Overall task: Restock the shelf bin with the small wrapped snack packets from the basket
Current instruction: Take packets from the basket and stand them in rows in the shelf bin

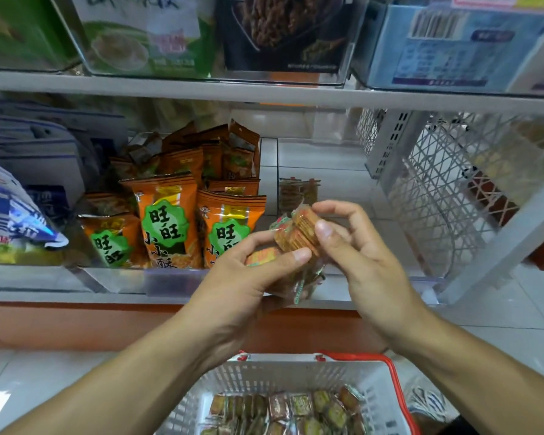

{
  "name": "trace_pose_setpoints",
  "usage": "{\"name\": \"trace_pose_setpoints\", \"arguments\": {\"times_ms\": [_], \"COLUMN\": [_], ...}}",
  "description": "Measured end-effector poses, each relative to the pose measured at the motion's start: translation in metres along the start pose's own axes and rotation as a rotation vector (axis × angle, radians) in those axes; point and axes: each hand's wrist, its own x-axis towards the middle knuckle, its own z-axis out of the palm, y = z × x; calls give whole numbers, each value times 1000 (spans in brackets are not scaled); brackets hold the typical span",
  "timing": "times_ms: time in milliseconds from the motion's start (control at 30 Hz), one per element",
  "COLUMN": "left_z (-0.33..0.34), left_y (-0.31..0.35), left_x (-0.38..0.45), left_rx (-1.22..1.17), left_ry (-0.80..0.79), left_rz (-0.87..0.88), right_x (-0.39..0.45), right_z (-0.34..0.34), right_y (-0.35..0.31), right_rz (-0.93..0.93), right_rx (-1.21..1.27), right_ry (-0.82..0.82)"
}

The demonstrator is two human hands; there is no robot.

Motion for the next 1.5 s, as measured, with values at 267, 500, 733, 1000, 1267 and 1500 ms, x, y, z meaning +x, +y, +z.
{"name": "trace_pose_setpoints", "arguments": {"times_ms": [267, 500, 733, 1000, 1267, 1500], "left_z": [-6, -4, -4, -7, -11, -8], "left_y": [-1, 1, 5, 2, 2, -3], "left_x": [2, 2, 6, 7, 6, 10], "left_rx": [29, 61, 132, 139, 185, 165], "left_ry": [79, 47, 64, 66, 30, 121], "left_rz": [36, 68, 94, 116, 133, 107], "right_x": [2, 1, 12, 14, 12, 27], "right_z": [-11, -15, -22, -27, -26, -36], "right_y": [-1, -8, -13, -13, -11, -12], "right_rz": [38, 18, 293, 396, 345, 387], "right_rx": [-157, -237, 304, 261, 72, 327], "right_ry": [-19, -30, 168, -104, 20, 144]}}
